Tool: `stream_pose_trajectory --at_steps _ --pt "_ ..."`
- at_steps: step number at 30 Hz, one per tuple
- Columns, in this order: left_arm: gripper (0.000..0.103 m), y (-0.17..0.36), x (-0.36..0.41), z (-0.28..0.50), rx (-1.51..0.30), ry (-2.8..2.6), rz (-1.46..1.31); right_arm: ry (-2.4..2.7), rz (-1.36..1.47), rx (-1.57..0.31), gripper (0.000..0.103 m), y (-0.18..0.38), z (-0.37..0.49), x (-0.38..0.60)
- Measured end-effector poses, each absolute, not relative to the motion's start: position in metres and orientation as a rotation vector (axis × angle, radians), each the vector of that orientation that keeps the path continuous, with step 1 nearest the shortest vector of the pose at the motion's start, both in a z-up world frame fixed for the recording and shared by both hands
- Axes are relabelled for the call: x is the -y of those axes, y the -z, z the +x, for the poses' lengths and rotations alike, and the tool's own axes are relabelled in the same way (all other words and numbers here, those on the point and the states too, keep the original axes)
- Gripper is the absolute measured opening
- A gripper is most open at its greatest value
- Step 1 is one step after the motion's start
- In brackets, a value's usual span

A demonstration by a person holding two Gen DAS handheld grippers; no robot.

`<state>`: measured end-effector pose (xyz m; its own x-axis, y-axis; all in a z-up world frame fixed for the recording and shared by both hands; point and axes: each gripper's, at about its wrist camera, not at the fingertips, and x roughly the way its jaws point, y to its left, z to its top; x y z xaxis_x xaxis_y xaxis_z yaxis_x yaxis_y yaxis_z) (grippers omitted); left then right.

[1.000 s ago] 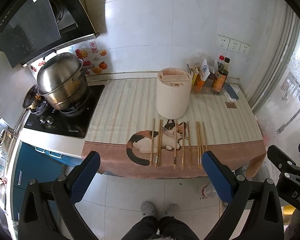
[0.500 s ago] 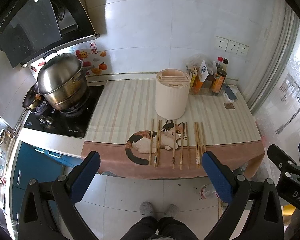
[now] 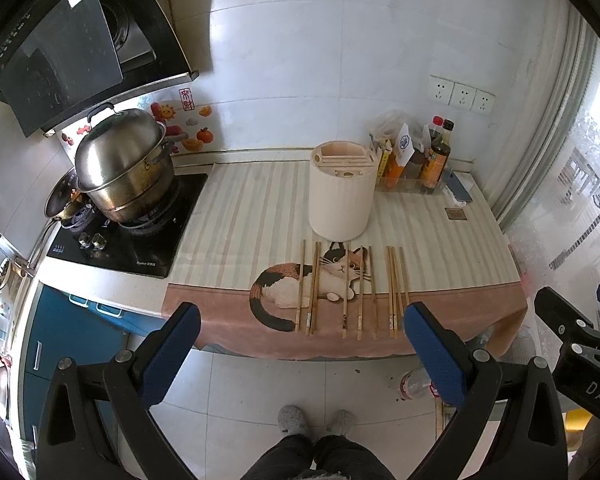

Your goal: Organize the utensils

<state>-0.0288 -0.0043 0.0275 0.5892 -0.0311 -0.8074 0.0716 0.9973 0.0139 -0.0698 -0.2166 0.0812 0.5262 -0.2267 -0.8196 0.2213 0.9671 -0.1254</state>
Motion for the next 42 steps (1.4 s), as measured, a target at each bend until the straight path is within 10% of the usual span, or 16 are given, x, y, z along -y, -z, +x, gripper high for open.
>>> stream_pose_trajectory --at_steps 23,42 --pt "0.103 -0.003 0.014 0.012 -0.884 -0.013 0.084 0.236 0.038 -0.989 0.103 -0.062 -0.041 0.242" --pt "0.103 0.227 -0.005 0.175 -1.242 -0.060 0.177 0.358 0.152 -1.289 0.099 0.153 0.090 0.296"
